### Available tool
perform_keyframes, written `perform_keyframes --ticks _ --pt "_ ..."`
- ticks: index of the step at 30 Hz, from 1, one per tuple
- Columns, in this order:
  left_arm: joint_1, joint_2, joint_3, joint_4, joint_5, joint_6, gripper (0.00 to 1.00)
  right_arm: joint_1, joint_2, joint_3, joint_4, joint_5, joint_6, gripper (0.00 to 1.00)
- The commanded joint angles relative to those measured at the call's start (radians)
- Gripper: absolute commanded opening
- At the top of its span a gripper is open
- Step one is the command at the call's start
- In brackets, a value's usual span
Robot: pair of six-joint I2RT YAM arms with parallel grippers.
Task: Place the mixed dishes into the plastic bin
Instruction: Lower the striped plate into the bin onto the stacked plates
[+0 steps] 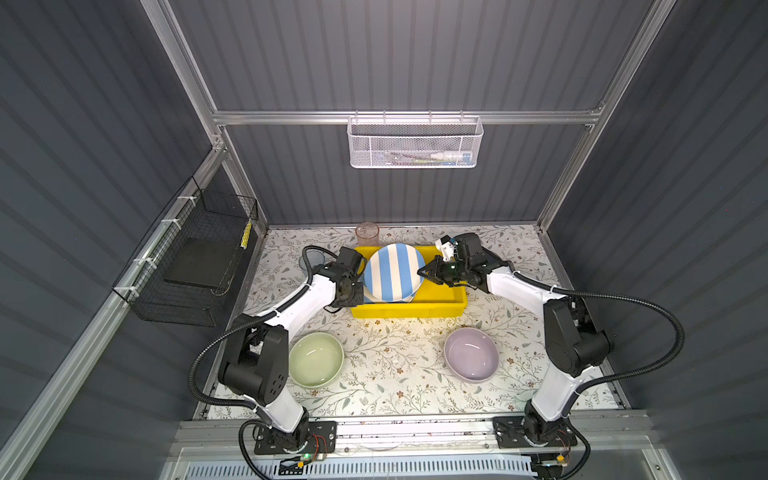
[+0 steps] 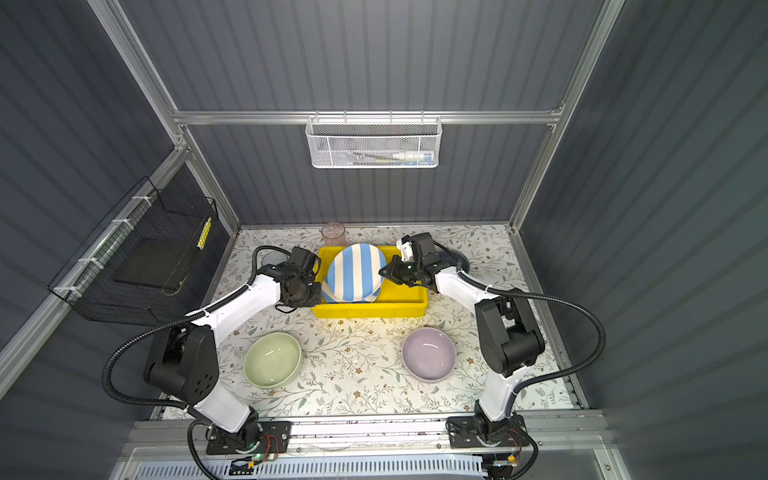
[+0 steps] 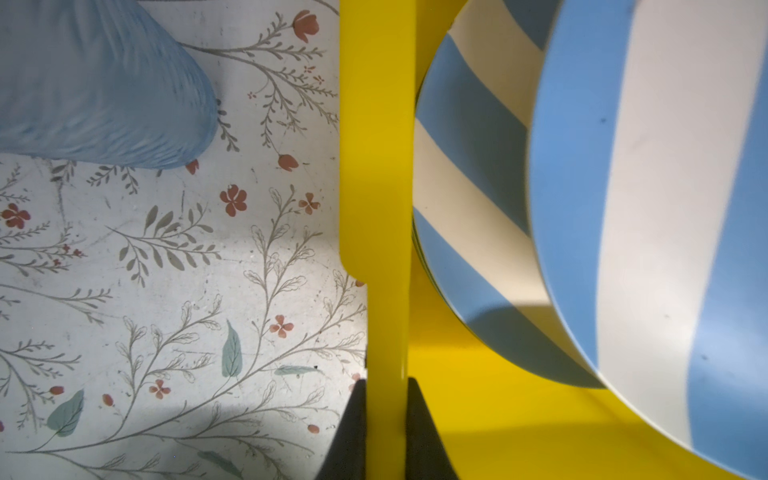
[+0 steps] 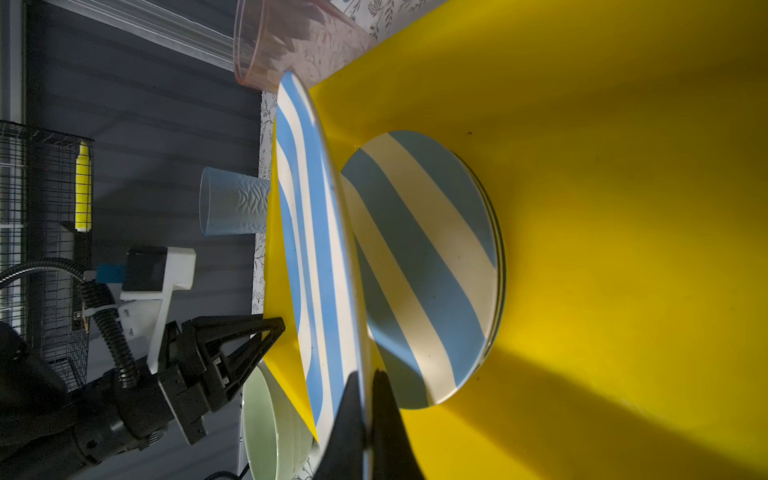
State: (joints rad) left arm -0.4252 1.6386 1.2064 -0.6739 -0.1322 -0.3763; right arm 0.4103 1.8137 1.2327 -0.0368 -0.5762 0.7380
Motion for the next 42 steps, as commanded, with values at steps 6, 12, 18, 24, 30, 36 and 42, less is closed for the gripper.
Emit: perform_keyframes --ticks 6,12,18,24,30,36,42 --pt "0.006 -0.007 0.010 -0.030 0.038 -0.029 0.11 0.043 0.075 0.033 0.101 -0.065 0.043 0.00" --pt "0.006 -0.027 -0.010 -0.030 0.050 -0.043 0.09 0.057 0.109 0.029 0.136 -0.071 0.065 0.00" --pt "0.006 -0.041 -0.021 -0.029 0.065 -0.051 0.09 0.064 0.127 0.018 0.139 -0.074 0.069 0.05" --pt "0.006 -0.049 -0.028 -0.027 0.069 -0.050 0.09 0.072 0.116 0.028 0.077 -0.056 0.009 0.23" --pt "0.006 -0.049 -0.030 -0.027 0.072 -0.047 0.09 0.096 0.108 0.086 -0.063 0.026 -0.076 0.29" --pt "0.006 -0.056 -0.032 -0.032 0.069 -0.043 0.09 0.135 0.092 0.155 -0.258 0.163 -0.181 0.39" --pt "0.006 -0.065 -0.041 -0.019 0.075 -0.036 0.09 0.162 0.084 0.194 -0.346 0.280 -0.228 0.43"
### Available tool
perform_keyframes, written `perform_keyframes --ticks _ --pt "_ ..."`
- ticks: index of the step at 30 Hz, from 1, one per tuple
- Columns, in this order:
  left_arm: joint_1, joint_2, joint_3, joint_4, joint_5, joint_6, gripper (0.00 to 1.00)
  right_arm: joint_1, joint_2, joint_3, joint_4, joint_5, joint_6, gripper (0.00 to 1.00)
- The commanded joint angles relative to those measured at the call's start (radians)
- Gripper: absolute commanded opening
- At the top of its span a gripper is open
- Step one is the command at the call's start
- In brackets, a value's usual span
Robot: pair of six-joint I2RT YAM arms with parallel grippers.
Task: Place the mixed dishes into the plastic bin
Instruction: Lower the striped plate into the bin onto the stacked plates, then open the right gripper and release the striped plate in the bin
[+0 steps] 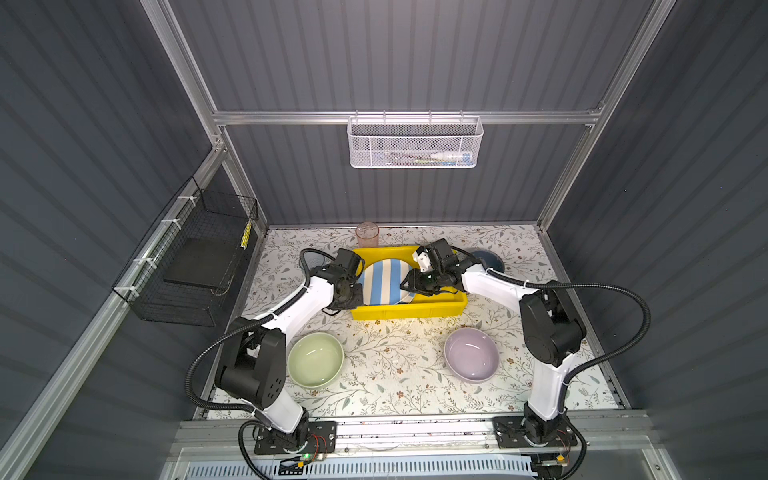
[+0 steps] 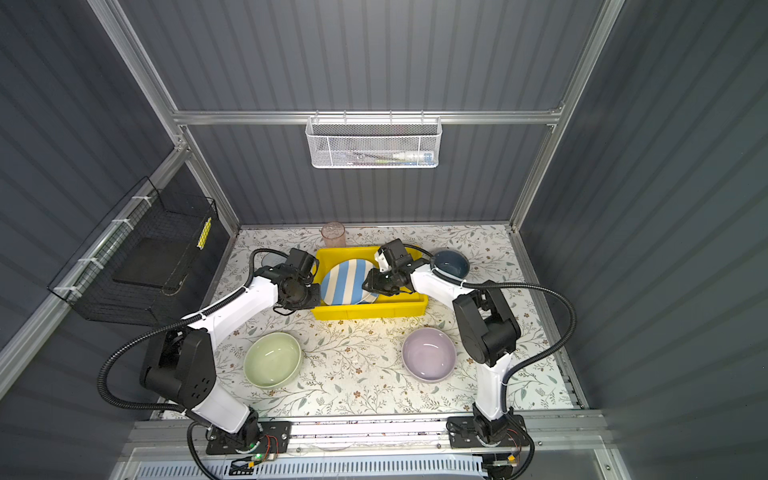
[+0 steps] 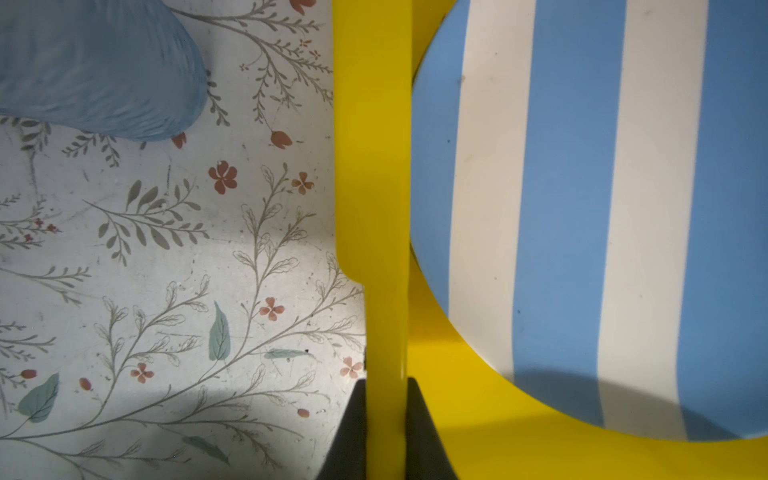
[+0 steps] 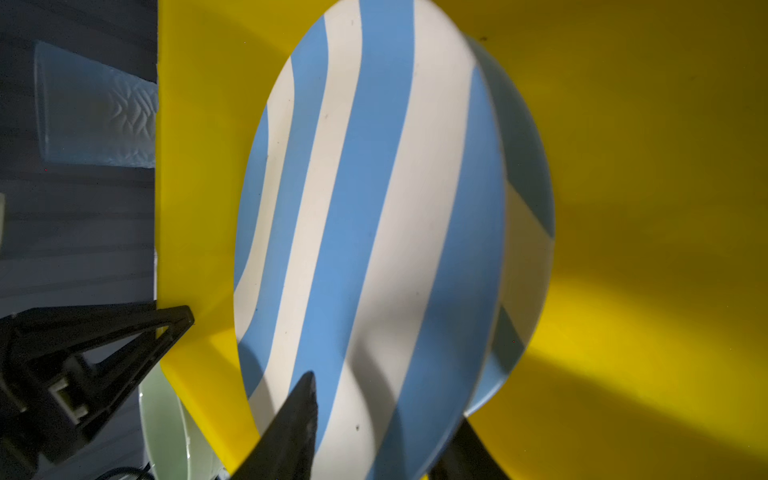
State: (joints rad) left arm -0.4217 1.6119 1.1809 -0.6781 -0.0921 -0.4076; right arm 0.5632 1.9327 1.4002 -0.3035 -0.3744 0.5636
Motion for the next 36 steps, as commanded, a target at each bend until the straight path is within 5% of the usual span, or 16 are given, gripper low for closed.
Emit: perform_keyframes --ticks 1,23,36 --pt "0.003 -0.037 -0.016 -0.015 0.038 -0.003 0.09 0.010 -0.035 0.027 -0.093 0.085 -0.053 0.43" --pt "0.002 -0.047 -0.028 -0.020 0.080 0.045 0.07 0.019 -0.053 0.050 -0.166 0.192 -0.080 0.52" --pt "0.003 -0.069 -0.018 -0.055 0.096 0.070 0.13 0.012 -0.299 -0.005 -0.339 0.269 -0.212 0.58"
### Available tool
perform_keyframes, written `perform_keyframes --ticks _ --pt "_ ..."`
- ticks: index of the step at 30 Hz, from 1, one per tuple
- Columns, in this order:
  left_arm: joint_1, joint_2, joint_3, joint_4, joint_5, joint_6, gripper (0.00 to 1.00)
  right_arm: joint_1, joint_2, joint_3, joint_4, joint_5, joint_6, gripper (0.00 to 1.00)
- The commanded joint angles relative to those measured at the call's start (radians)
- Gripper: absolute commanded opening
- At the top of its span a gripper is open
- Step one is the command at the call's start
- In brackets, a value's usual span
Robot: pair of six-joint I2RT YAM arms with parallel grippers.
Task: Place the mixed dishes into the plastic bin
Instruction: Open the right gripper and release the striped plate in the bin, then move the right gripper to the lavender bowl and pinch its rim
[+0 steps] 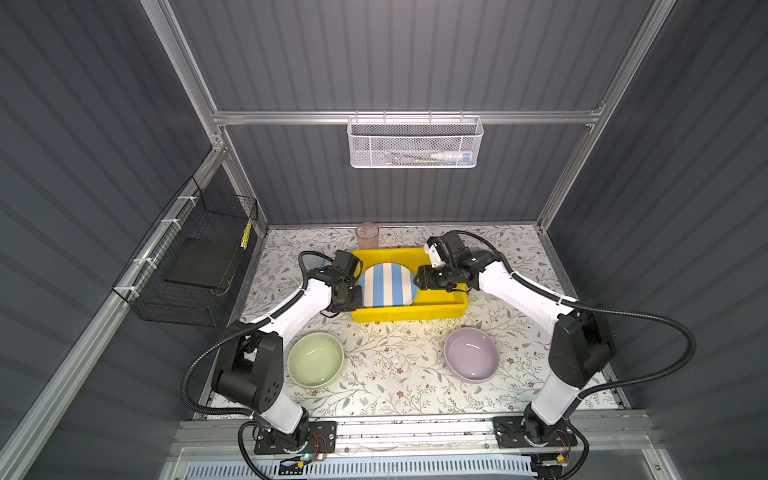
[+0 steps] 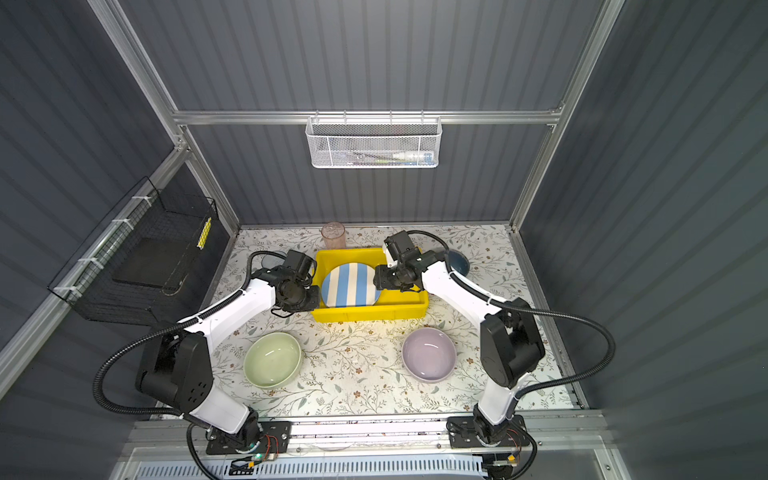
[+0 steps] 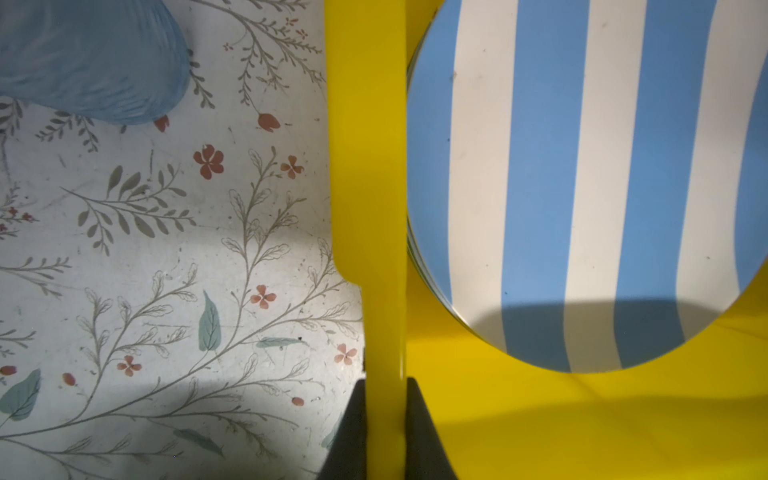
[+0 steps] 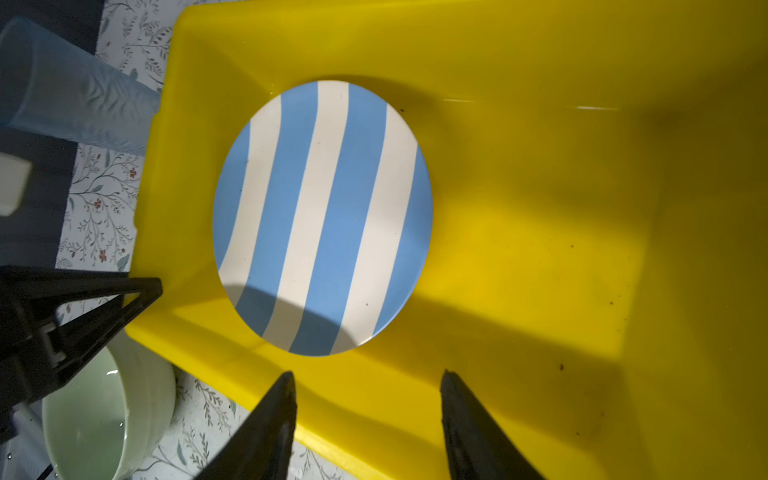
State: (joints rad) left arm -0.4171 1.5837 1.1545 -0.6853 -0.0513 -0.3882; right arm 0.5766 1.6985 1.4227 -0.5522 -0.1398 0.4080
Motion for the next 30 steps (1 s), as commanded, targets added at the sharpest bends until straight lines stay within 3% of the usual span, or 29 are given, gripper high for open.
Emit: perform_keyframes --ticks 1,9,14,17,23,30 --pt "-0.002 -0.044 0.012 -0.053 0.055 0.051 0.16 -0.001 -0.091 -0.041 -0.108 0.046 -0.061 0.58" --pt "-0.002 -0.099 0.040 -0.093 0.031 0.027 0.42 -0.026 -0.361 -0.262 -0.260 0.130 -0.020 0.62" --pt "-0.002 -0.150 0.048 -0.118 0.020 0.023 0.55 -0.140 -0.526 -0.459 -0.279 0.054 0.018 0.61" --pt "-0.002 -0.177 0.054 -0.160 -0.025 0.006 0.61 -0.185 -0.605 -0.513 -0.335 0.114 0.040 0.59" --pt "-0.002 -0.271 0.005 -0.167 -0.066 -0.018 0.76 -0.247 -0.642 -0.593 -0.363 0.153 0.069 0.57" --pt "-0.002 -0.337 -0.023 -0.207 -0.081 -0.009 0.83 -0.282 -0.617 -0.683 -0.256 0.100 0.130 0.49"
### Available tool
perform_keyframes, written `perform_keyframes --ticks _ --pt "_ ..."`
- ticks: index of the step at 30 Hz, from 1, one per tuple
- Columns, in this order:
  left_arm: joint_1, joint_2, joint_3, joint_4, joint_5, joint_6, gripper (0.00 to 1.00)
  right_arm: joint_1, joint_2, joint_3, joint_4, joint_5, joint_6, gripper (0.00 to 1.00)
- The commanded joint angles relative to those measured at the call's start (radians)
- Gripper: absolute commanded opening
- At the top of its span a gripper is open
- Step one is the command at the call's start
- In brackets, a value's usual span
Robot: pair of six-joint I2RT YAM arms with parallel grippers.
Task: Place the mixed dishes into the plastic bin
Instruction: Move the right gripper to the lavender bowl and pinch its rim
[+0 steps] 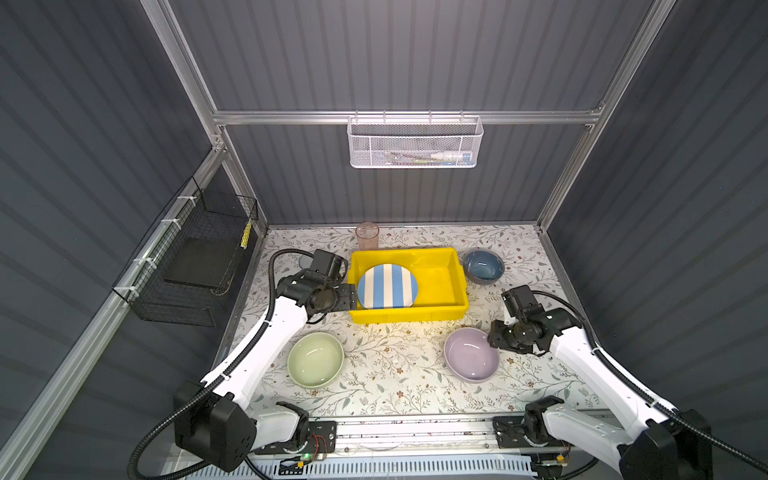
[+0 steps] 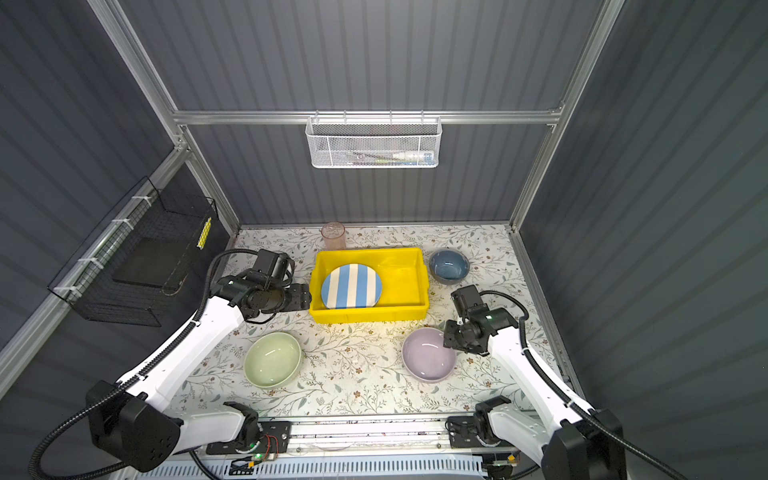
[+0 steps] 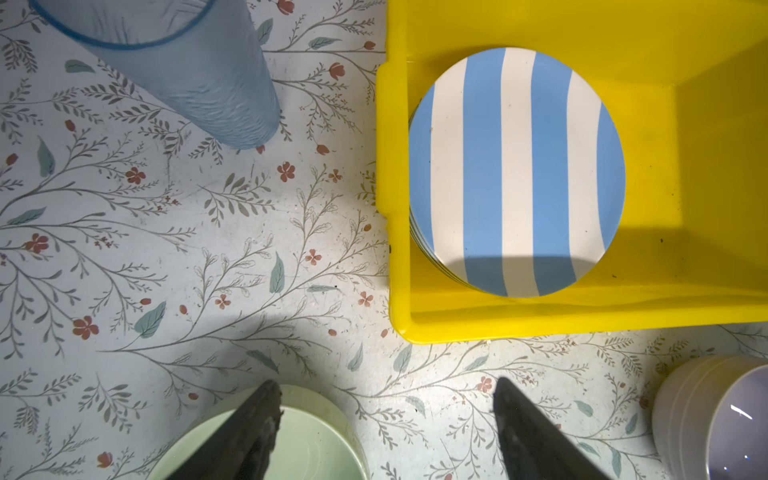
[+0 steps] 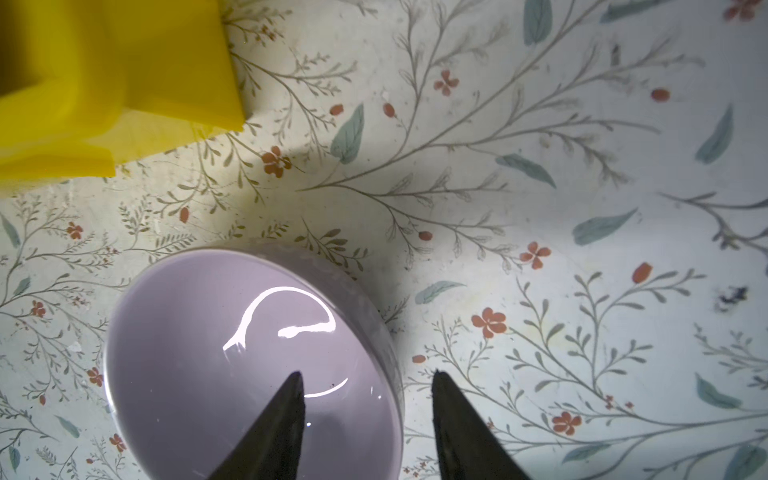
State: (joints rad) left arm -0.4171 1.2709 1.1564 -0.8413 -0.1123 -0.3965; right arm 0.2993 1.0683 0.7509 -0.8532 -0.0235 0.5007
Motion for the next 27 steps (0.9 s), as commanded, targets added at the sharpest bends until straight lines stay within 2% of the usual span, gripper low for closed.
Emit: perform_keyframes --ticks 1,7,19,27 --pt "-0.002 -0.032 -0.030 -0.052 -0.023 -0.001 0.83 -0.003 0.022 -0.018 0.053 -0.018 0.043 0.49" --pt "-0.002 -0.056 -0.049 -0.062 -0.041 0.007 0.85 -0.003 0.086 -0.070 0.118 -0.043 0.059 0.44" --pt "-0.002 -0.056 -0.027 -0.074 -0.082 0.019 0.84 -0.002 0.155 -0.087 0.166 -0.091 0.056 0.17" --pt "-0.002 -0.028 -0.040 -0.037 -0.064 0.027 0.83 0.022 0.138 -0.059 0.134 -0.128 0.014 0.07"
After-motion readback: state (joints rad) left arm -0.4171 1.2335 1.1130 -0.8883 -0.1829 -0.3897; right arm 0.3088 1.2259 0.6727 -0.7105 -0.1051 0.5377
